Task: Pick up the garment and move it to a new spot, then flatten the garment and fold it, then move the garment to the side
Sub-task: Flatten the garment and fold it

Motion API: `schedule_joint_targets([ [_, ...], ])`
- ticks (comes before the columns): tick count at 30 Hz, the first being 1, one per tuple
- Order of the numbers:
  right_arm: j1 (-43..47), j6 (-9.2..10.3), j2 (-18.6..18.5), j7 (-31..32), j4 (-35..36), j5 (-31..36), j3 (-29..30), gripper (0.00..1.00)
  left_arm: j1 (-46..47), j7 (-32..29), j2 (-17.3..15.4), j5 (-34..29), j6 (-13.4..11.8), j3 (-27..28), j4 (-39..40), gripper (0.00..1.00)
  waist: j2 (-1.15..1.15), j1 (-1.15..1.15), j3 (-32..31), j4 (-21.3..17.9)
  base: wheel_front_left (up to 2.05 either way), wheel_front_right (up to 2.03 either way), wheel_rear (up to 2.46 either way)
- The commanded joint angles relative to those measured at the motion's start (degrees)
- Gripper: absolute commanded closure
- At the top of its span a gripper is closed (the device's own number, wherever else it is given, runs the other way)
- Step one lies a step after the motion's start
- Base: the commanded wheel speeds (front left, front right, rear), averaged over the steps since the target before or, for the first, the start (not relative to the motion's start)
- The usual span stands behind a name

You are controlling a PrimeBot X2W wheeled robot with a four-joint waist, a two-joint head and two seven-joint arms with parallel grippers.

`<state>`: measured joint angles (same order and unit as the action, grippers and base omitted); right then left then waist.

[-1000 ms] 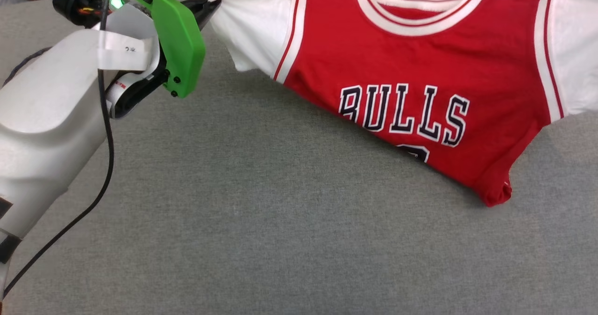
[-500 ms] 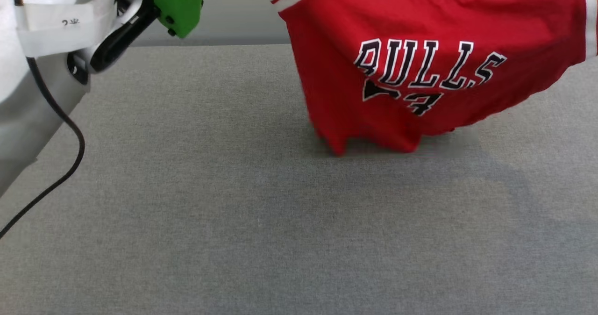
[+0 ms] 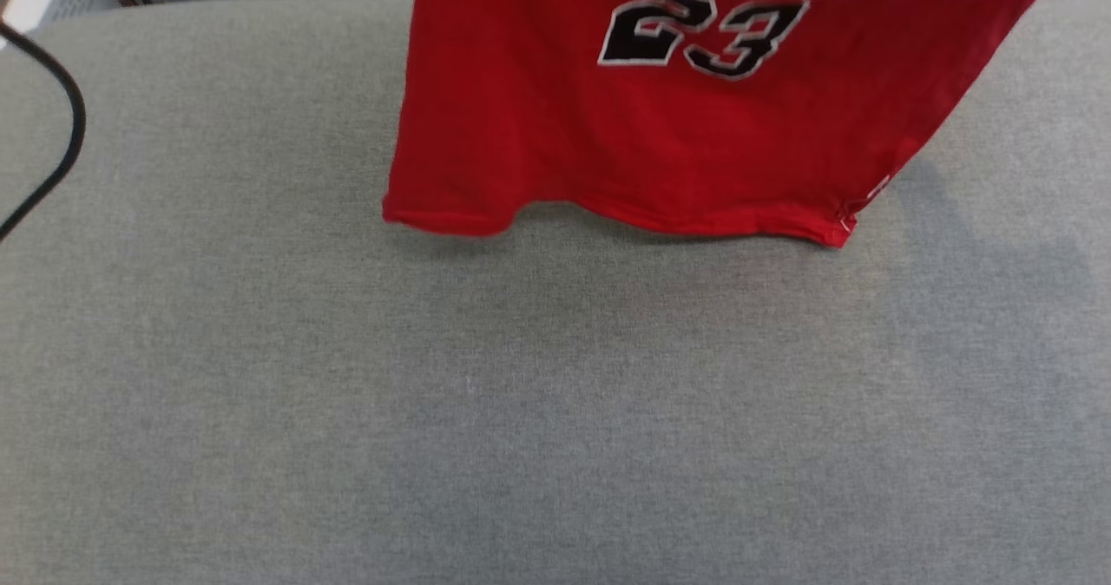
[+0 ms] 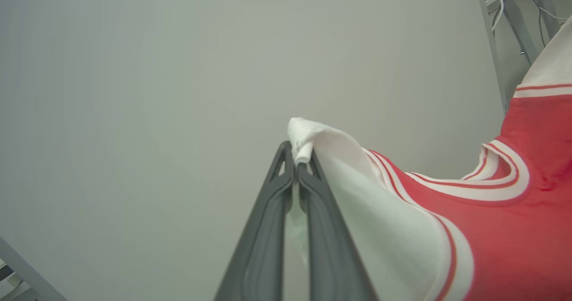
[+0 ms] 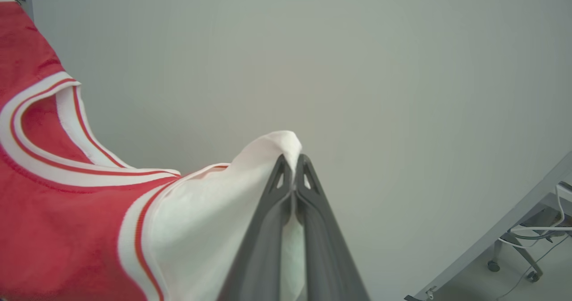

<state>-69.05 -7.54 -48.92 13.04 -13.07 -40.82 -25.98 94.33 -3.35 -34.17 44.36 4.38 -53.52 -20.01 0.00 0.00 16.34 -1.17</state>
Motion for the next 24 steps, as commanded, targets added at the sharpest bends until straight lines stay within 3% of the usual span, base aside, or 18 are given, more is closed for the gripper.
schedule_joint_targets([
  [1, -3.2, 0.05, 0.9, -0.1, -1.6, 0.9, -1.2, 1.00, 2.2, 1.1, 0.7, -0.7, 0.2, 0.5, -1.8, 1.00, 0.00, 0.00, 5.4, -0.8, 0.00, 0.00, 0.00],
  [14, -27.3, 0.05, 7.8, -7.7, -20.3, 4.5, -9.2, 1.00, 15.2, 11.4, 5.6, -5.2, 1.7, 1.8, -19.9, 1.00, 0.00, 0.00, 12.6, -1.2, 0.00, 0.00, 0.00],
  [24, -32.1, 0.05, 10.6, -13.1, -28.0, 2.7, -16.4, 1.00, 15.9, 15.8, 7.6, -3.6, 2.9, 1.0, -28.8, 1.00, 0.00, 0.00, 14.3, -0.9, 0.00, 0.00, 0.00],
])
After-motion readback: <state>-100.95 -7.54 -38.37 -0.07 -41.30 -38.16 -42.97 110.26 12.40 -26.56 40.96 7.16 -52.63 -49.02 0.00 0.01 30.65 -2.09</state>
